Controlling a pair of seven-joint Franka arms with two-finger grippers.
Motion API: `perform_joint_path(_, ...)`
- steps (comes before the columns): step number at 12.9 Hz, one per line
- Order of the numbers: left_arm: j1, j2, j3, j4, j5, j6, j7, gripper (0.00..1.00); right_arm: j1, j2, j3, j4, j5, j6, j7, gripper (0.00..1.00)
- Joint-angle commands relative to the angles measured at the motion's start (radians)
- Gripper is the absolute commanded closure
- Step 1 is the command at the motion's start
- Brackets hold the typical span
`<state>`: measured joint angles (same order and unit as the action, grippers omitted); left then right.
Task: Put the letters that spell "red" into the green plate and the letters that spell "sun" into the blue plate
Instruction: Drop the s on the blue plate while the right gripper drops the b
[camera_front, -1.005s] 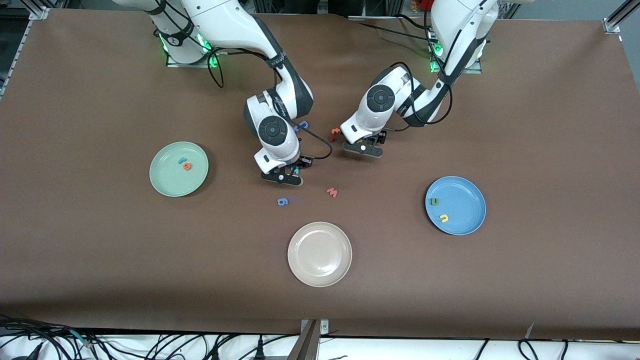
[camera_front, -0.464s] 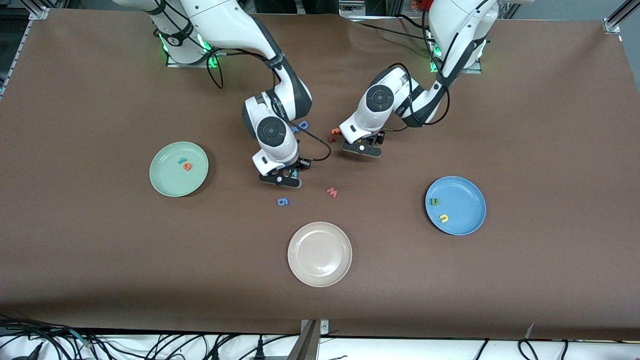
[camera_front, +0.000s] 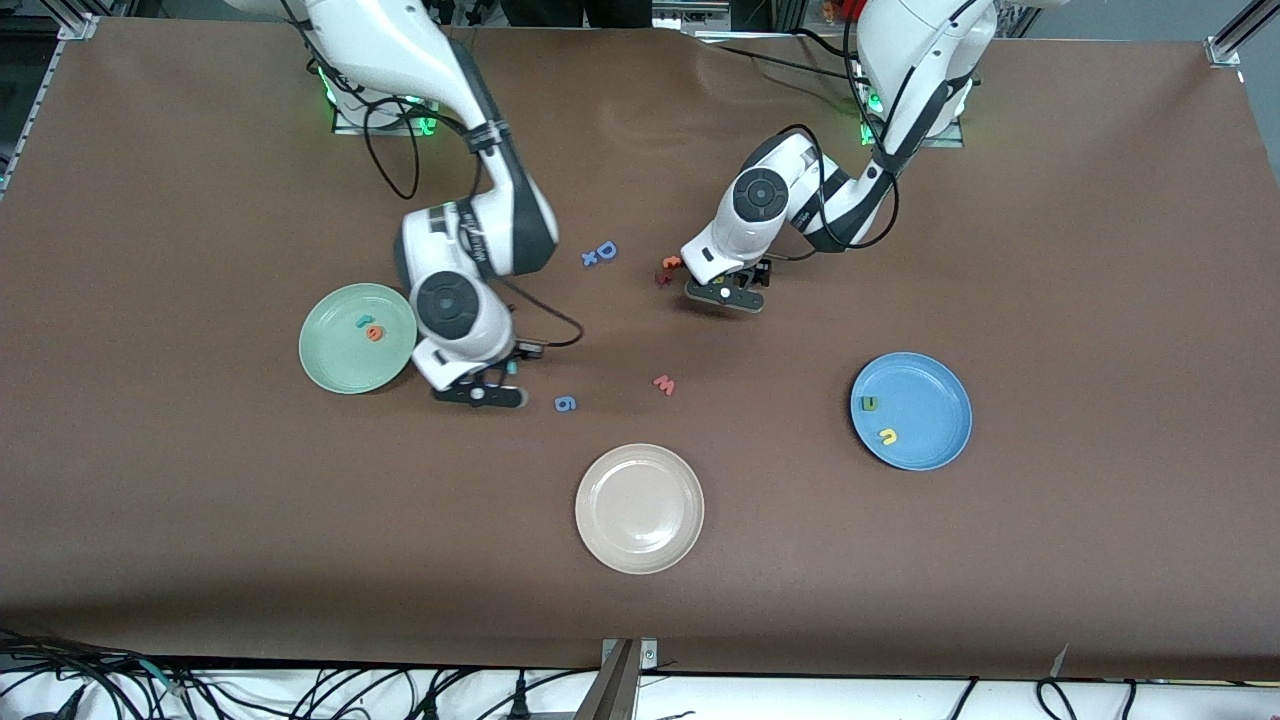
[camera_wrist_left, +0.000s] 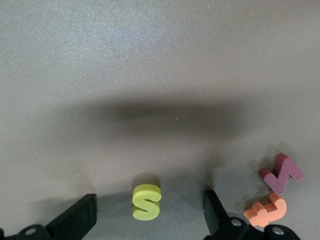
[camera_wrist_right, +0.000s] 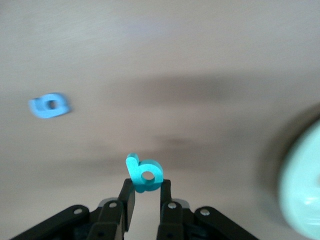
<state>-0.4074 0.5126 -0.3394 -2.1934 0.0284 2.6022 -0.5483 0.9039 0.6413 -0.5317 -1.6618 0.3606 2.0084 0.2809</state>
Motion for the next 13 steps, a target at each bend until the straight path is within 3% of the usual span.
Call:
perform_joint_path(1, -0.01, -0.009, 0.002, -0.032, 0.027, 0.015, -0.028, 0.11, 0.004, -0.113, -0.095, -0.167, -0.003, -0.017, -0.26, 0.89)
perform_joint_path(4, -0.01, -0.008, 0.002, -0.031, 0.027, 0.015, -0.03, 0.45, 0.004, -0.175, -0.246, -0.323, -0.003, -0.025, -0.533, 0.88)
perform_joint_path(6, -0.01, -0.008, 0.002, -0.029, 0.027, 0.015, -0.03, 0.59, 0.003, -0.163, -0.313, -0.384, -0.005, -0.022, -0.612, 0.88)
perform_joint_path(10, -0.004, -0.011, 0.006, -0.025, 0.027, 0.021, -0.019, 0.89, -0.04, -0.075, -0.31, -0.404, -0.002, 0.061, -0.623, 0.85)
perform_joint_path(12, 0.016, -0.046, 0.04, -0.019, 0.025, 0.013, 0.039, 0.91, -0.046, -0.037, -0.295, -0.401, 0.021, 0.128, -0.623, 0.82)
perform_joint_path(13, 0.027, -0.061, 0.065, -0.019, 0.025, 0.012, 0.097, 0.91, -0.048, -0.017, -0.284, -0.394, 0.038, 0.147, -0.62, 0.76)
